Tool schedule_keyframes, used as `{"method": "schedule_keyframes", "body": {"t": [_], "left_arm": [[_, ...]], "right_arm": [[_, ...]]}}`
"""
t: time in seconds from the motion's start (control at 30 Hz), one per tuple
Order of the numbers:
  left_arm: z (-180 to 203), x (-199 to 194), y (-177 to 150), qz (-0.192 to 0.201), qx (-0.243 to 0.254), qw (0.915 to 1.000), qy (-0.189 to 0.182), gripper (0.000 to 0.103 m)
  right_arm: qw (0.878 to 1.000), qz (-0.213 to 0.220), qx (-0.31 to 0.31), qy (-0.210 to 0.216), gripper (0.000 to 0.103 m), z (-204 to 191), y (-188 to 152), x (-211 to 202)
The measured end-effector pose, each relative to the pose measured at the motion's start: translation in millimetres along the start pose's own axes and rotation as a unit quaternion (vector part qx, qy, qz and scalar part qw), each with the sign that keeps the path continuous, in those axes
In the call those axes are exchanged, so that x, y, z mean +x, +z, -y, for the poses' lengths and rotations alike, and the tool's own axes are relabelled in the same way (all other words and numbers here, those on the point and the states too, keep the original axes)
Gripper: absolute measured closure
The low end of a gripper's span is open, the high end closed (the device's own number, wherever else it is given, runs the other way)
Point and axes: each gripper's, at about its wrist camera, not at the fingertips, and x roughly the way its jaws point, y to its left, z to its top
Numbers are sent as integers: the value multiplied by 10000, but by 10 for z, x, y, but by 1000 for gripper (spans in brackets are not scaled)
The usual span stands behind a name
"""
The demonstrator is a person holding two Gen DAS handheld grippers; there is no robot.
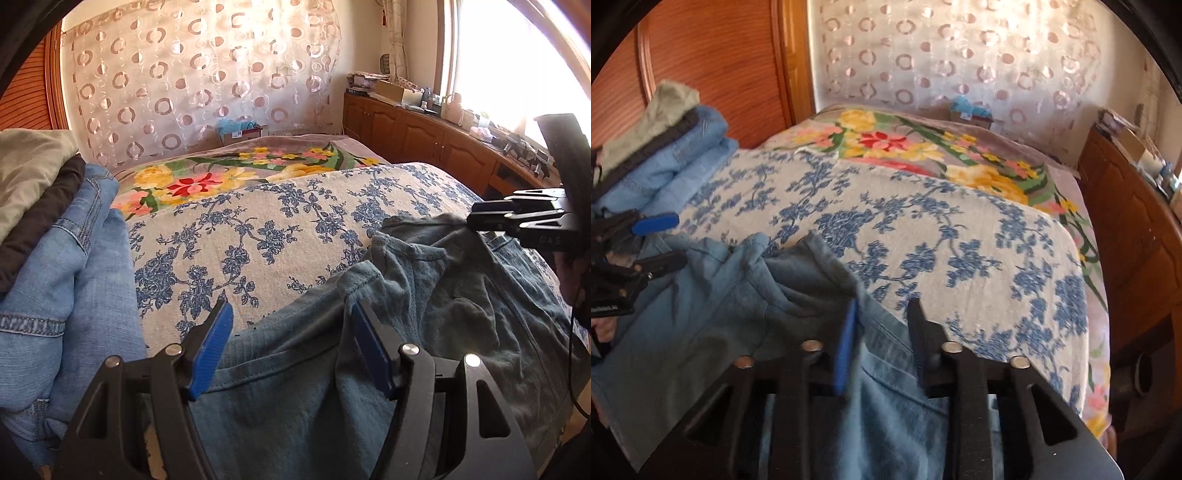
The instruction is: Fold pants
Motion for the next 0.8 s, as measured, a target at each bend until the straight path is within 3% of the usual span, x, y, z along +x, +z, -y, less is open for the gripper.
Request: {"method": "schedule_keyframes", "body": {"t": [0.43, 0.6, 0.67, 0.8], "left_arm": [[-210, -260, -215, -138, -60, 9993, 339, 37], [-239, -256, -241, -150, -36, 9991, 383, 37], [-240, -224, -250, -228, 0, 9989, 414, 46], [-265, -141, -277, -421, 26, 9979, 499, 52]], "right_arm": [[9943, -221, 673, -802, 67, 640, -582, -407], [9941, -243, 801, -684, 67, 607, -718, -429], [9945, -234, 834, -589, 67, 559, -733, -439], [9953, -227, 807, -484, 66, 456, -770, -448]]}}
